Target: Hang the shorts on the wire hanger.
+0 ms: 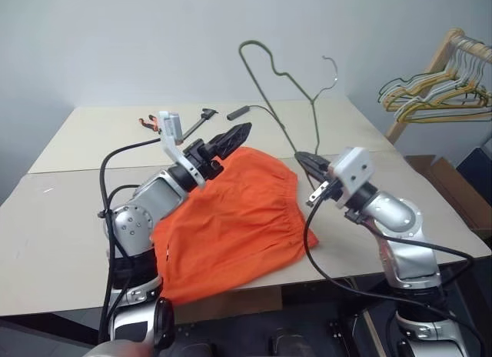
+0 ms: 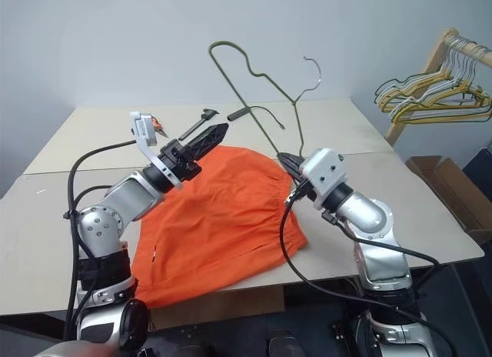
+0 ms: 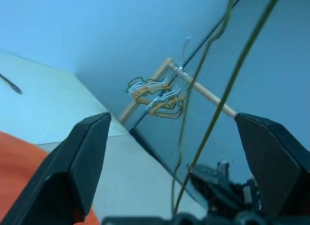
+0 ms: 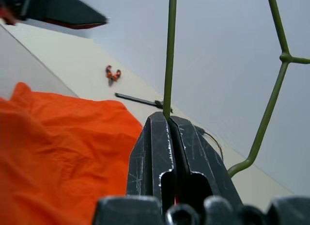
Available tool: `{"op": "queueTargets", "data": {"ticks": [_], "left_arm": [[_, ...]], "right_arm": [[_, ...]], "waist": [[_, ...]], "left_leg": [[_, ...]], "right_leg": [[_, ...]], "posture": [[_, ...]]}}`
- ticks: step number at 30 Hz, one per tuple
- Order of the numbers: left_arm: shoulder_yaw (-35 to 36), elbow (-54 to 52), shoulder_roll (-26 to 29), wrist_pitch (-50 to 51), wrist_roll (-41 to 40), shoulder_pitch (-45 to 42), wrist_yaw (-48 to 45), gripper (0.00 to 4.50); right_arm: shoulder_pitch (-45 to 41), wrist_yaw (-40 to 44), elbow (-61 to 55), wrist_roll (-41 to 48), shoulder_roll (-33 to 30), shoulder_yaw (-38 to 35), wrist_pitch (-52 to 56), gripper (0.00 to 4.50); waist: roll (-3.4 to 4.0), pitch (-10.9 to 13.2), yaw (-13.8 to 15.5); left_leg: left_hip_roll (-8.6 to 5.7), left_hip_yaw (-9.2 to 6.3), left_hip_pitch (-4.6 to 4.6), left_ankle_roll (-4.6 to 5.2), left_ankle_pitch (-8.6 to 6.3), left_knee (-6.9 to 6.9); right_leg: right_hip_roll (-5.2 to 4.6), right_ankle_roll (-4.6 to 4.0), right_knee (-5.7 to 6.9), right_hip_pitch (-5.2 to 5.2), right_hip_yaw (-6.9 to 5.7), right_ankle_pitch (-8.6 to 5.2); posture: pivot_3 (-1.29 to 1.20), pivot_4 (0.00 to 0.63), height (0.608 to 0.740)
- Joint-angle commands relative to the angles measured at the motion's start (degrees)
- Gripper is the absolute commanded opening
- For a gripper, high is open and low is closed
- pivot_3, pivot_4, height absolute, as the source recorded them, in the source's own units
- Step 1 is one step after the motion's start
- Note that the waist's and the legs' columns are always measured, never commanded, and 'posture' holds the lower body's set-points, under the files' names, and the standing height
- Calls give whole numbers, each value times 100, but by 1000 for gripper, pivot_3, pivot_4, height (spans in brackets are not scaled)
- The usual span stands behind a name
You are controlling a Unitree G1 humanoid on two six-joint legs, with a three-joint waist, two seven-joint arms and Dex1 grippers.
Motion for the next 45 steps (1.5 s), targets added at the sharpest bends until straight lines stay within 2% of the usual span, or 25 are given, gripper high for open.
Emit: {"op": "queueTargets", "data": {"ticks": [1,12,26,31,34,38,40,42,45], "left_arm": [[-167,-330,107,-103,-190,-110,-340,4454],[-343,-50,122,-638,227,-248,-305,4454],[-613,32,40,-939,757,-198,-173,89],[-729,12,34,-1125,1021,-166,-232,37],[-799,36,56,-1338,1274,-242,-301,0],[-727,143,126,-1607,1310,-337,-720,0],[-646,218,345,-1704,1330,-389,-1072,0],[-421,364,628,-1696,1115,-489,-1520,0],[-99,681,1173,-1515,639,-626,-2500,0]], "right_arm": [[-50,-95,-321,-60,24,54,-138,36],[215,-90,-349,-331,-15,280,-613,36],[148,-386,-191,-717,106,407,-650,0],[76,-450,-136,-876,129,450,-723,0],[19,-369,-114,-955,59,509,-868,705],[-40,-318,-74,-931,5,509,-1050,1962],[-58,-69,-268,-332,-15,270,-806,2673],[-79,498,-564,899,-187,-98,15,3354],[-218,1348,-558,2481,-829,-560,1488,4305]], "waist": [[0,0,12],[0,0,15],[0,0,12],[0,0,13],[0,0,11],[1,1,10],[1,1,11],[1,2,8],[2,2,5]], "left_leg": [[0,-1,0,-1,1,0],[-1,-5,37,-2,1,-9],[-2,-5,36,-2,1,-14],[-1,-5,35,-2,1,-14],[-2,-4,35,-3,1,-14],[-1,-5,36,-3,1,-15],[-1,-4,34,-2,1,-15],[-1,-3,33,-2,1,-15],[0,-5,34,-2,1,-14]], "right_leg": [[0,0,0,1,-1,0],[1,-2,-32,55,-12,0],[1,-4,-47,57,-11,5],[1,-4,-47,57,-11,5],[1,-4,-48,57,-11,5],[3,-4,-48,57,-12,5],[3,-4,-51,57,-13,5],[2,-4,-53,57,-12,6],[2,-3,-53,59,-15,7]], "posture": [[-69,0,740],[-72,0,740],[-77,0,740],[-79,0,740],[-79,0,740],[-79,0,740],[-80,0,740],[-80,0,740],[-77,0,740]]}}
